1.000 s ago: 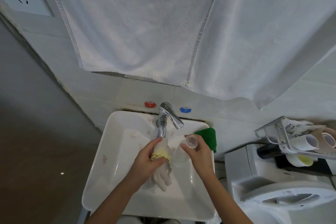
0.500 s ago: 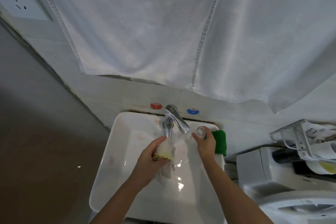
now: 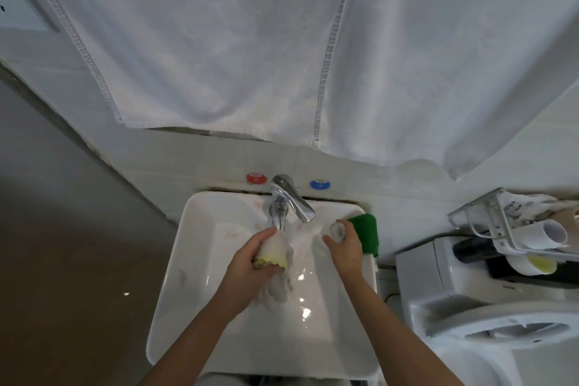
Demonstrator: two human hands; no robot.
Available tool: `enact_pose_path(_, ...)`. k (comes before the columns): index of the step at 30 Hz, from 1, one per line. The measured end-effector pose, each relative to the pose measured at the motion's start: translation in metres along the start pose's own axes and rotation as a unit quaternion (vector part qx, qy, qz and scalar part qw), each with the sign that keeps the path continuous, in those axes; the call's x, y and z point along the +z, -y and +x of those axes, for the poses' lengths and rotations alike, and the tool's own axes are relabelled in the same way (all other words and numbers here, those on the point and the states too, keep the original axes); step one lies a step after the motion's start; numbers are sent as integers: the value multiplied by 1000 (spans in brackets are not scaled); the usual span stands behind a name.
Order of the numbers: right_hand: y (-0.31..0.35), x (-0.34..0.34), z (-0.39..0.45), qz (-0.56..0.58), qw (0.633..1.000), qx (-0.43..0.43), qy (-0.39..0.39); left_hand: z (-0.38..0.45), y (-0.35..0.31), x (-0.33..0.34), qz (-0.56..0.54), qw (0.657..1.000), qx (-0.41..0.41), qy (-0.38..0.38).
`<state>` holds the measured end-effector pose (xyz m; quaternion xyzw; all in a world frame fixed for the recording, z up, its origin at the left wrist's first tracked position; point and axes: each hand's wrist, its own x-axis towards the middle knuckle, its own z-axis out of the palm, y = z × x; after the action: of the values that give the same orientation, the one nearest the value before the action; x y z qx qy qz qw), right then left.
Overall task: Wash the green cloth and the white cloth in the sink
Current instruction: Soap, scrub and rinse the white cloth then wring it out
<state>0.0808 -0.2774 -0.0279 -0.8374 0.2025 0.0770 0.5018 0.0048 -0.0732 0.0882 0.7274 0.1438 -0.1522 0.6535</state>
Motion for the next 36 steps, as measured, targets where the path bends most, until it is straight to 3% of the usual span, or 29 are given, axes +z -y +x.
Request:
enact_pose_path(4,5,-8,-14,18,999,-24,-35,-2,-4,-5,13,1000,6,16)
enact_pose_path(8,19,-15,-61,41,978,-164,-121,-7,-9,-12,29,999,14,35)
enact_pose_path(9,28,-16,-74,51,977,-189,-87,-7,-11,-15,34,999,19,37)
enact_pose_path(13,57,-8,-100,86,965,-173,180,-8,-20,-26,67,995,50,59)
enact_pose_path(16,70,-2,-101,78,950,-138,269,-11,-28,-36,68,991,83,74)
enact_pose_path(20,86,11,-105,28,950,-121,288,-9,-33,-55,141,982,115,59)
enact_pose_path(25,99,16,-106,4,955,-141,259,-7,-36,-81,321,932,165,10)
enact_pose_path(31,115,2,-99,1,936,-164,312,-6,-48,-101,527,827,185,-62)
enact_pose_path(33,118,-2,-99,-7,926,-169,336,-2,-45,-106,526,827,191,-53)
enact_pose_path(36,121,-8,-100,40,920,-144,361,5,-38,-108,462,866,193,-1)
